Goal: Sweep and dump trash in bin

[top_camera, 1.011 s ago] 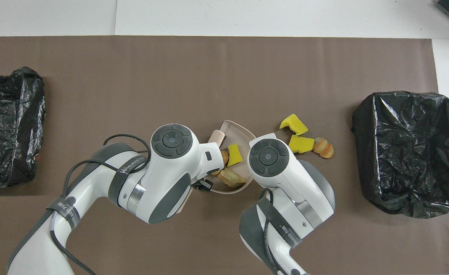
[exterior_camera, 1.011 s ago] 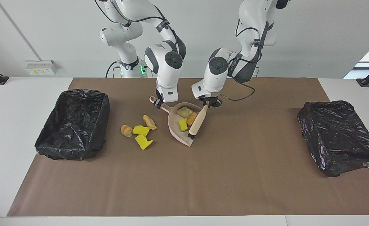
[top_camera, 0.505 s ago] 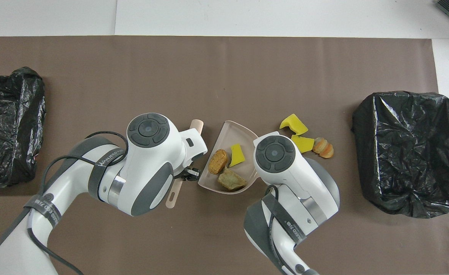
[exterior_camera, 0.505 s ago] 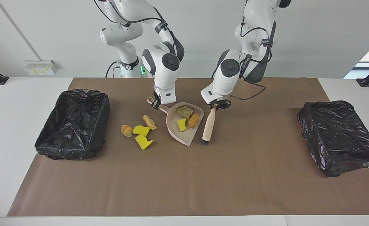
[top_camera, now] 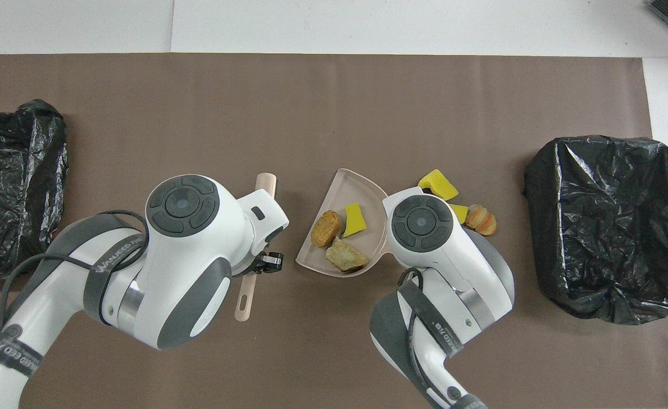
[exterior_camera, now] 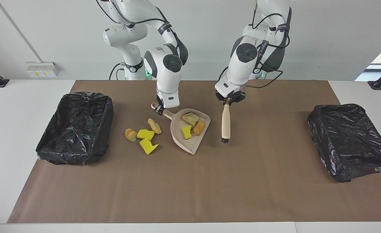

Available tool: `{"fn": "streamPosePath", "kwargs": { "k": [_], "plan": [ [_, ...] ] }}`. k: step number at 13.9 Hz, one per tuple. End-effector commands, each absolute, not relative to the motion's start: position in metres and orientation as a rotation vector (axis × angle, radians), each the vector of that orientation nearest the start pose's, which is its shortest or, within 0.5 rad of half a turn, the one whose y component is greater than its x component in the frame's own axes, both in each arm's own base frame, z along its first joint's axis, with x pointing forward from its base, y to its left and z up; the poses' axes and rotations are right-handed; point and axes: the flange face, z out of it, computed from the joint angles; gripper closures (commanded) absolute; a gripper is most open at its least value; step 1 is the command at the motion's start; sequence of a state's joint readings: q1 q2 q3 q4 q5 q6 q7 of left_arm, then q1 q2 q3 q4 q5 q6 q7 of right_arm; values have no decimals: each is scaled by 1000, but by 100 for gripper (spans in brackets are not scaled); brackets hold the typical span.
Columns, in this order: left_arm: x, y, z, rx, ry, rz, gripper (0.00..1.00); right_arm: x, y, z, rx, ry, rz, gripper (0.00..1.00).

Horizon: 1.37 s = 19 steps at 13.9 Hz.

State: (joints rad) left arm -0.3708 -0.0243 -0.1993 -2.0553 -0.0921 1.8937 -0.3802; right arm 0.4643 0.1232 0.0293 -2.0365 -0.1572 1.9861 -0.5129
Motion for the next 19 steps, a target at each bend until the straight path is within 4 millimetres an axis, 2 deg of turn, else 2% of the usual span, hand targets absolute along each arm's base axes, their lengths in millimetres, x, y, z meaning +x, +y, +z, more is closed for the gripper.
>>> {"fn": "streamPosePath", "kwargs": {
  "k": [1,4,6,9,11,13,15,16,19],
  "plan": [
    [376,-287,435,-3102,78,222,100,504,242,399,-2796,-1632,156,100],
    [315,-319,421,-3086,-104,155,100,527,210,427,-2790,-1596,75,100],
    [278,-344,402,-3080,-183,127,100,543,176,444,-2785,-1551,26,100],
    [233,-381,391,-3107,-86,92,100,561,111,479,-2792,-1503,-69,100],
    [204,-392,378,-3118,-16,77,100,567,64,499,-2758,-1488,-95,100],
    [190,-394,366,-3140,16,55,100,569,13,523,-2748,-1462,-71,100],
    [187,-394,356,-3124,29,72,100,565,-44,548,-2713,-1435,-56,100],
    [187,-394,348,-3113,32,88,100,560,-74,553,-2681,-1446,-49,100],
    [189,-396,341,-3112,50,97,100,535,-166,566,-2645,-1464,-51,100]
  ]
}}
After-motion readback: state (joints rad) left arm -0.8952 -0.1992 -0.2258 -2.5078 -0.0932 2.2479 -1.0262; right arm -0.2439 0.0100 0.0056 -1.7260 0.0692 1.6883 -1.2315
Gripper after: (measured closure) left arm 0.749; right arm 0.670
